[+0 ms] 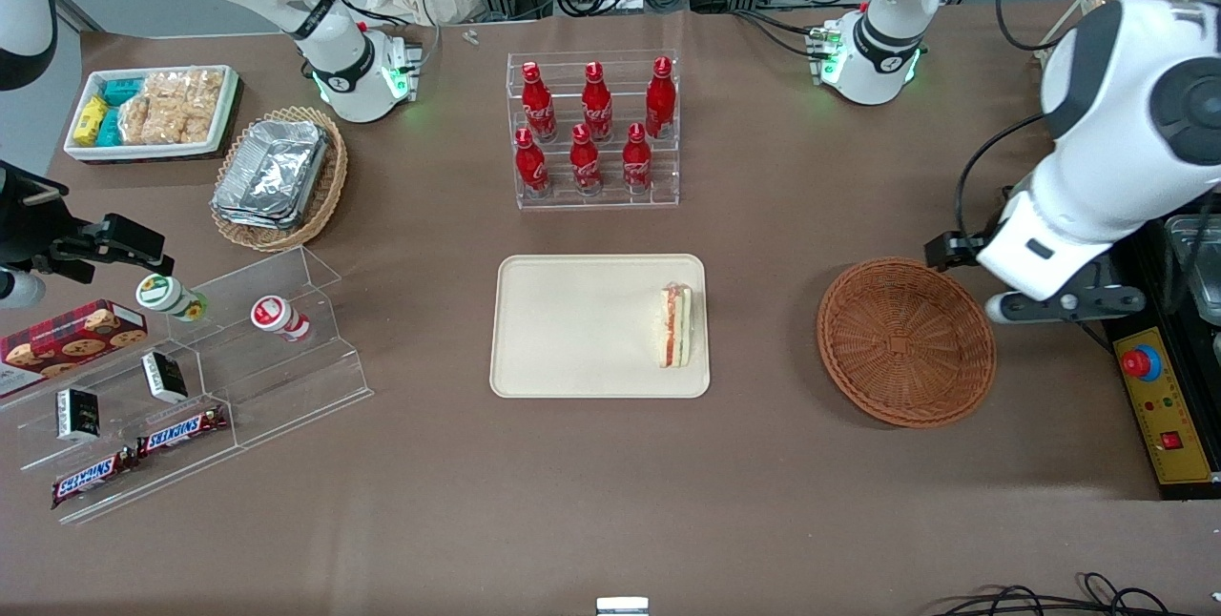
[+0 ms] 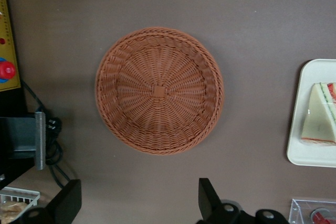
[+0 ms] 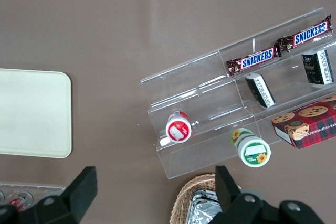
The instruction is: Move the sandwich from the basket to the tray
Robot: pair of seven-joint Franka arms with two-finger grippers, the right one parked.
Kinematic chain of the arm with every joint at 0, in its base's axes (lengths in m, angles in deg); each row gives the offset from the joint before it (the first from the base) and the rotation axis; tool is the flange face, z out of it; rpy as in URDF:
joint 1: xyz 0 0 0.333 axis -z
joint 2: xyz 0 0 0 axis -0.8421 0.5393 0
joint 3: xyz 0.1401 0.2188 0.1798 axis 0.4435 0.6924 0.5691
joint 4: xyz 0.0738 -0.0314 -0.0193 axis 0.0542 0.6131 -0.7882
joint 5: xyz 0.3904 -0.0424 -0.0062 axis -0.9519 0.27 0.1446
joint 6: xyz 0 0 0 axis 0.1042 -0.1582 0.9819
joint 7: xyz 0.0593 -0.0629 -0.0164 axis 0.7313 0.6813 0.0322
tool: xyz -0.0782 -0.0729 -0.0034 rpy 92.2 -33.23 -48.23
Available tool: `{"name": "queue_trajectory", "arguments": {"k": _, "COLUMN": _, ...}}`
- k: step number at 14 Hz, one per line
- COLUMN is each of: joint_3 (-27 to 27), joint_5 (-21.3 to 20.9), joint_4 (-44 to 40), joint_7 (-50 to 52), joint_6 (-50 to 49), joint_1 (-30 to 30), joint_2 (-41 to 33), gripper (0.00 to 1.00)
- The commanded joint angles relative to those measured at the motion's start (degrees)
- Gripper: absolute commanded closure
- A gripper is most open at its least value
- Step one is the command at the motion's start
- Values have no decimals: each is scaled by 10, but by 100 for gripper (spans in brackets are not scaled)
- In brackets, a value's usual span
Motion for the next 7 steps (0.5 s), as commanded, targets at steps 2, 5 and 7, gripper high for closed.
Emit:
{"name": "queue_trajectory", "arguments": {"k": 2, "joint_3": -2, "joint_5": 61, "joint_4": 5, "joint_7": -18, "joint_6": 4, "joint_1": -30, "joint_2": -18, "gripper": 0}}
{"name": "queue_trajectory", "arguments": {"k": 5, "joint_3": -1, "joint_5": 58, "joint_4": -4, "joint_7": -19, "joint_6": 3, "joint_1": -31, "joint_2": -14, "gripper": 0}}
{"name": "queue_trajectory", "arguments": {"k": 7, "joint_3": -1, "joint_5": 54, "joint_4": -6, "joint_7": -20, "joint_6": 1, "joint_1": -30, "joint_2": -12, "gripper": 0}}
